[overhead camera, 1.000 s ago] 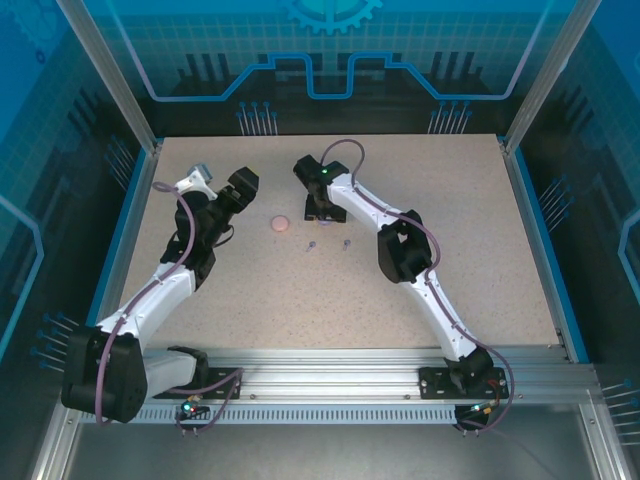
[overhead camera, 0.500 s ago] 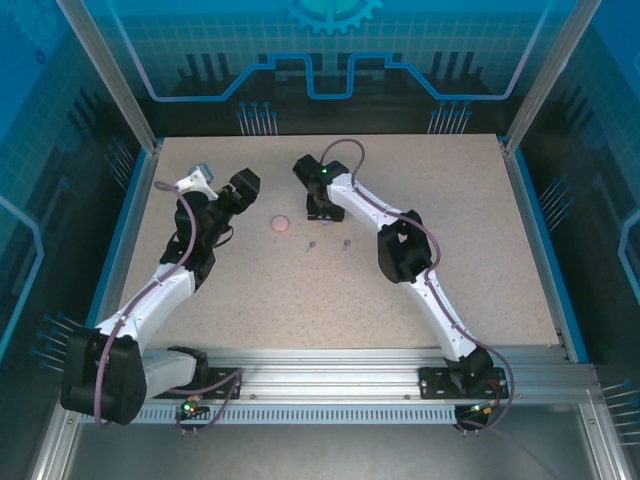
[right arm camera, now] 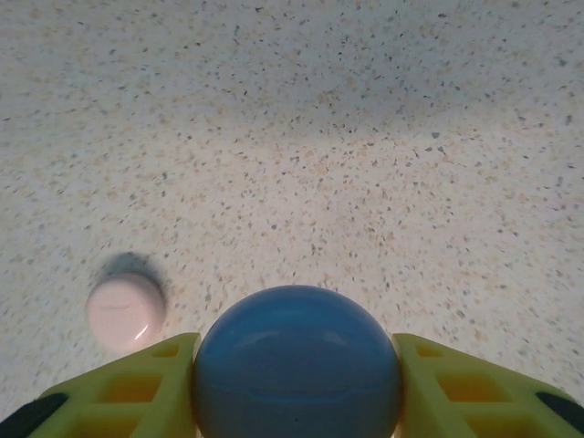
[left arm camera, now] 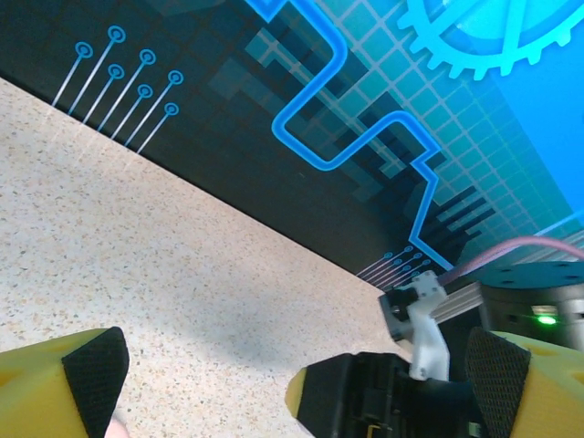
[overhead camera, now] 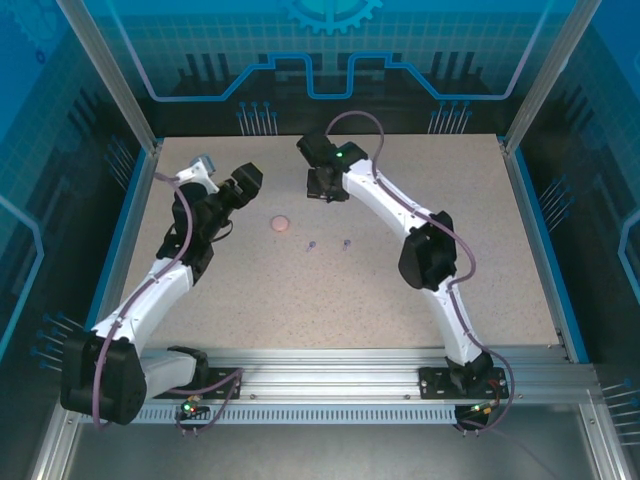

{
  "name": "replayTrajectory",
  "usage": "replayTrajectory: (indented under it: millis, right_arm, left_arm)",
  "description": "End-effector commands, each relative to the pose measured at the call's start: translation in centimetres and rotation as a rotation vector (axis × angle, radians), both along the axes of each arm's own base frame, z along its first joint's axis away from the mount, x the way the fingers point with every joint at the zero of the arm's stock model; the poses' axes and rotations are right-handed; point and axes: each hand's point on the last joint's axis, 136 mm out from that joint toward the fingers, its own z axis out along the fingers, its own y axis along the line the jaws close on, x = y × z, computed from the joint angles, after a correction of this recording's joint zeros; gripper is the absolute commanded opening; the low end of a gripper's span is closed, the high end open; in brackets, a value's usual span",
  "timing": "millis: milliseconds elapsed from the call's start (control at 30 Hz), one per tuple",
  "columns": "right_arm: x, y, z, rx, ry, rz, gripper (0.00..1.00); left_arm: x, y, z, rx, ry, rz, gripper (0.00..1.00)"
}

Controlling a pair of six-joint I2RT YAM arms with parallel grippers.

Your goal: Insert wireless bluetooth earbuds into charging case

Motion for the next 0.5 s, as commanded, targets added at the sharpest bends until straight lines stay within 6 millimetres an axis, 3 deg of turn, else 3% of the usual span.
replayTrajectory:
  millis: [0, 267, 467]
  right_arm:
    - [-1.6, 0.1, 2.7, -0.001, -0.057, 0.026, 0.43]
    - [-6.2, -1.6, 4.6, -0.006, -0.101, 0.035, 0.43]
    - [-10.9, -3.4, 2.6, -0.017, -0.076, 0.024, 0.43]
  left_arm:
    - [-0.5, -1.0, 2.3, 0.019, -0.040, -0.054, 0.99]
    - [-0.8, -2.7, 2.8, -0.056, 0.037, -0.149, 0.99]
    - [-1.3, -4.1, 3.0, -0.097, 0.089, -0.226, 0.99]
